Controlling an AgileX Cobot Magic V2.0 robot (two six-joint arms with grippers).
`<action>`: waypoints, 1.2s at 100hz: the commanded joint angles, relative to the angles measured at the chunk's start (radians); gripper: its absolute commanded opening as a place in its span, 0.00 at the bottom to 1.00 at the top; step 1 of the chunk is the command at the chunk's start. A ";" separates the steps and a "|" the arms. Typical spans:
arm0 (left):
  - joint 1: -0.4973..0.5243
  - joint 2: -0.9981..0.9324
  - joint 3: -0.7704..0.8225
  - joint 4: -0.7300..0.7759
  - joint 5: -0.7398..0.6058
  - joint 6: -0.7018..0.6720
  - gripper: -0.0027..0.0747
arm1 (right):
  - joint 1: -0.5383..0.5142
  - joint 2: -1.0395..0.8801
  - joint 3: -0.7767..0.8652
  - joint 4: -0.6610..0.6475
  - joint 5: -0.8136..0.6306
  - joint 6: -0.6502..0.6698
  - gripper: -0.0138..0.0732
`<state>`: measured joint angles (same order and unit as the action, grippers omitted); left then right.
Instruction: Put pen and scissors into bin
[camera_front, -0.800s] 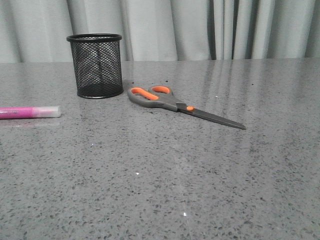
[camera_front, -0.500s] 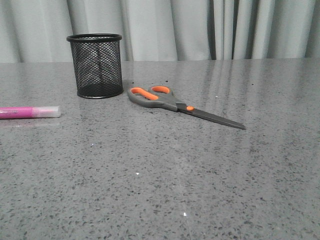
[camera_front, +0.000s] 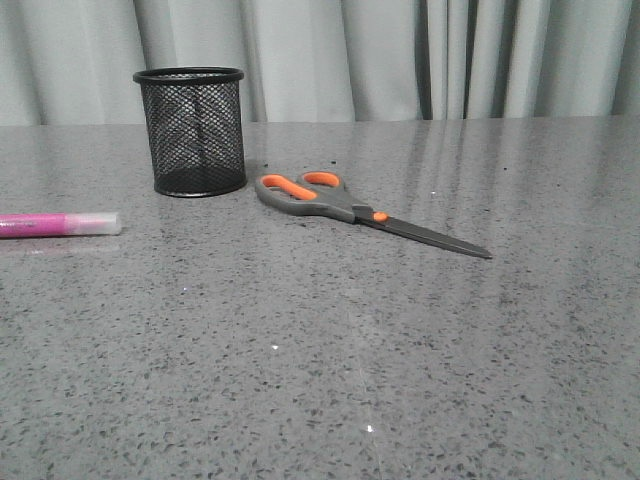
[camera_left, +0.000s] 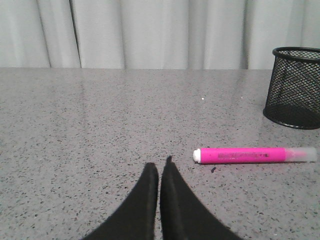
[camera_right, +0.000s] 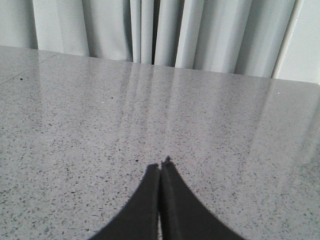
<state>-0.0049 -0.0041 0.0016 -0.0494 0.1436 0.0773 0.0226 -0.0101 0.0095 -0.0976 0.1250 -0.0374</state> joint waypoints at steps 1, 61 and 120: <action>-0.007 -0.031 0.043 -0.007 -0.078 -0.010 0.01 | -0.006 -0.020 0.015 -0.008 -0.070 -0.008 0.08; -0.007 -0.031 0.043 -0.279 -0.149 -0.010 0.01 | -0.006 -0.020 0.015 0.158 -0.228 -0.008 0.08; -0.007 -0.007 -0.128 -0.535 -0.069 -0.001 0.01 | -0.006 0.074 -0.153 0.419 -0.061 0.030 0.10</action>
<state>-0.0049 -0.0041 -0.0300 -0.6541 0.0787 0.0773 0.0226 -0.0009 -0.0480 0.3187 0.0755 -0.0065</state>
